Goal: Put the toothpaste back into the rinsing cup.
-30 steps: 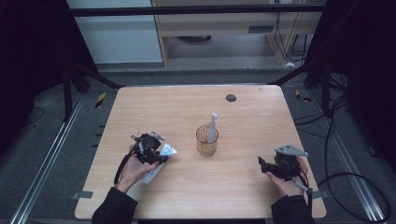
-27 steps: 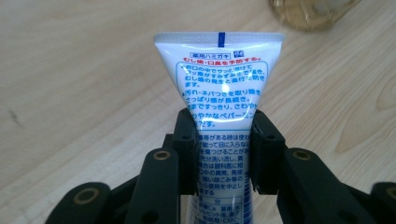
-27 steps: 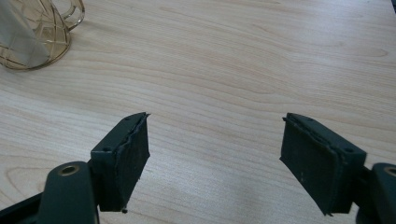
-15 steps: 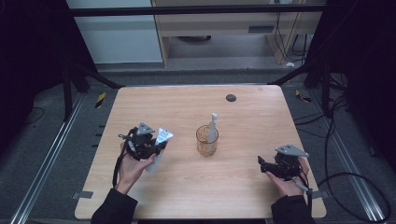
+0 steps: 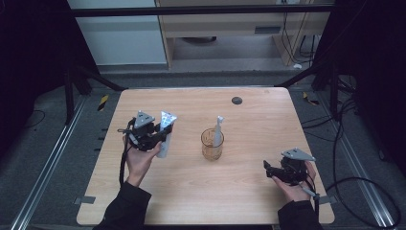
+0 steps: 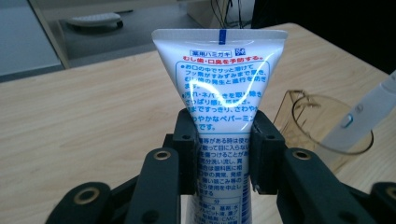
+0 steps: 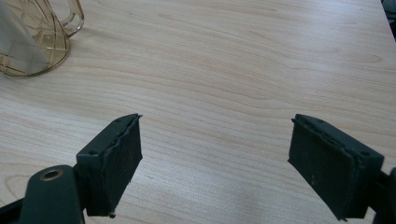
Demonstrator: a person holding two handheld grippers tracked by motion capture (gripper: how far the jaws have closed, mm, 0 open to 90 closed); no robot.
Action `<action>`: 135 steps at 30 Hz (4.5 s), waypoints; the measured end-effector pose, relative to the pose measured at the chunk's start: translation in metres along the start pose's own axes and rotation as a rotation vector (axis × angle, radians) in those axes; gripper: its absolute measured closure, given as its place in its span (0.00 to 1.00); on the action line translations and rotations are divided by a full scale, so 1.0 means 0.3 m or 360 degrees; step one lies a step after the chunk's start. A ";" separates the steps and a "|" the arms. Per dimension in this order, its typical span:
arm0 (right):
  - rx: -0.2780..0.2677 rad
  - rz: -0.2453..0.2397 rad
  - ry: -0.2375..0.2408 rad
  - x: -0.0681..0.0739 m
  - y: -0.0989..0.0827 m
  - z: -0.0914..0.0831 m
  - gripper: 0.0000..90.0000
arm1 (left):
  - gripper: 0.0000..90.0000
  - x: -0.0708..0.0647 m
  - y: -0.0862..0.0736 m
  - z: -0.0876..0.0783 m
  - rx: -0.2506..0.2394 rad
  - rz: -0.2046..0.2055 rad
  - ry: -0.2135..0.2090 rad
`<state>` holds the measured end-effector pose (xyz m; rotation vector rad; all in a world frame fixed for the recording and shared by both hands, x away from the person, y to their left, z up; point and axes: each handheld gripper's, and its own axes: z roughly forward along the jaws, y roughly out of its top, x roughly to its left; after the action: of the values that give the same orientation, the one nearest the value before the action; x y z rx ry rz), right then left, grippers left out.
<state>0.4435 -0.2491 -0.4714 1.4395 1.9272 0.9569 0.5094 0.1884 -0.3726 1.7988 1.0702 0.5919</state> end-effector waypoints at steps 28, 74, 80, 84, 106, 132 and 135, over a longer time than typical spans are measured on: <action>-0.0002 -0.0004 -0.0009 -0.001 -0.005 0.007 0.20 | 0.75 -0.146 0.130 0.145 -0.0338 0.0017 -0.0095; 0.0026 -0.0009 0.0012 0.004 -0.009 0.012 0.21 | 0.75 -0.286 0.075 0.270 -0.0396 0.0029 -0.0276; 0.0031 -0.0013 0.0005 0.002 -0.010 0.012 0.21 | 0.75 -0.285 0.047 0.281 -0.0384 0.0026 -0.0277; 0.0032 -0.0020 0.0008 0.003 -0.010 0.014 0.21 | 0.75 -0.286 0.026 0.288 -0.0367 0.0028 -0.0276; 0.0051 -0.0020 0.0012 0.004 -0.013 0.017 0.21 | 0.74 -0.289 -0.050 0.326 -0.0256 0.0041 -0.0263; 0.0065 -0.0020 0.0016 0.010 -0.013 0.017 0.21 | 0.65 -0.281 -0.118 0.292 -0.0057 0.0198 -0.0240; 0.0060 -0.0022 0.0014 0.010 -0.014 0.015 0.21 | 0.57 -0.279 -0.109 0.267 -0.0074 0.0216 -0.0231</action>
<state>0.4438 -0.2459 -0.4774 1.4436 1.9685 0.9272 0.5144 0.0849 -0.4335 1.8536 0.8356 0.5533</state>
